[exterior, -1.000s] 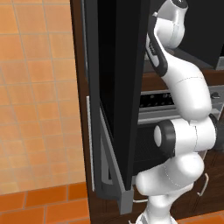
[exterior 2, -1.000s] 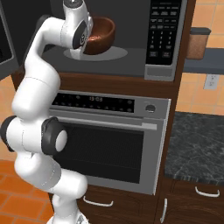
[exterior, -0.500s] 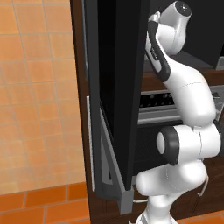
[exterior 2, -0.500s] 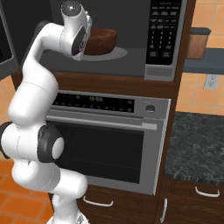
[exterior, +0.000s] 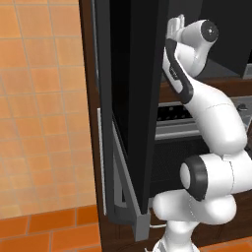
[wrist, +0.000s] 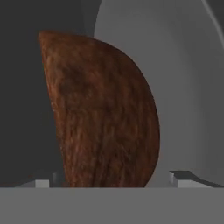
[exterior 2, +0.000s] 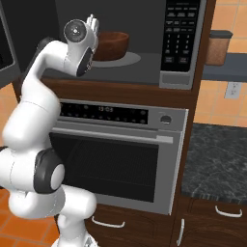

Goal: Open the microwave, place the bowl with waffle inside the microwave, then close the microwave door and turn it on.

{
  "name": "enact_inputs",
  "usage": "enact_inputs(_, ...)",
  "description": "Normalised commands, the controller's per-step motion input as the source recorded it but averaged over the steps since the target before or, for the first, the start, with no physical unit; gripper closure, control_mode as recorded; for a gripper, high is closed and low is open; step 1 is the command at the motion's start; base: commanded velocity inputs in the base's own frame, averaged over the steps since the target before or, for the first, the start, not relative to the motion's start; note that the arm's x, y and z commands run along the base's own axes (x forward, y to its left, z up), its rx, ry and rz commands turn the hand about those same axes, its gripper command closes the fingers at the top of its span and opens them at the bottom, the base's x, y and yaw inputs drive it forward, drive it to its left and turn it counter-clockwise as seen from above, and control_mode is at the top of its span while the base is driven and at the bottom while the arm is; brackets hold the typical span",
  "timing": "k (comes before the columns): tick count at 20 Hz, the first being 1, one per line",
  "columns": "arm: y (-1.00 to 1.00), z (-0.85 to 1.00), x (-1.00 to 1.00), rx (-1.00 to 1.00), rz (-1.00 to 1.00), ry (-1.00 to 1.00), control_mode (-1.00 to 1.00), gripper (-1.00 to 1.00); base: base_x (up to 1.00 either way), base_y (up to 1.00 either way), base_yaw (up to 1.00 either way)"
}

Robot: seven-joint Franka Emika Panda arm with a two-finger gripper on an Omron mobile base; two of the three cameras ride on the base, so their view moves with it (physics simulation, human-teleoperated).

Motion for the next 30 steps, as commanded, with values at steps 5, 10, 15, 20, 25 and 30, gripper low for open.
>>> enact_inputs(5,-0.03,0.64,-0.57,0.00,0.00,0.06,-1.00,-1.00,0.00,0.00,0.00)
enact_inputs(10,-0.03,0.10,-1.00,-0.04,0.00,0.00,-1.00,-1.00,0.00,0.00,0.00)
enact_inputs(15,-0.17,-0.12,-1.00,-0.18,0.03,0.00,-1.00,-1.00,0.00,0.00,0.00)
enact_inputs(20,-0.17,-0.21,-1.00,-0.25,0.08,0.00,-1.00,-1.00,0.00,0.00,0.00)
enact_inputs(25,-0.18,0.00,-0.94,-0.53,0.26,0.00,-1.00,-1.00,0.00,0.00,0.00)
enact_inputs(30,-0.25,-0.07,-0.83,-0.94,0.38,-0.04,-1.00,-1.00,0.00,0.00,0.00)
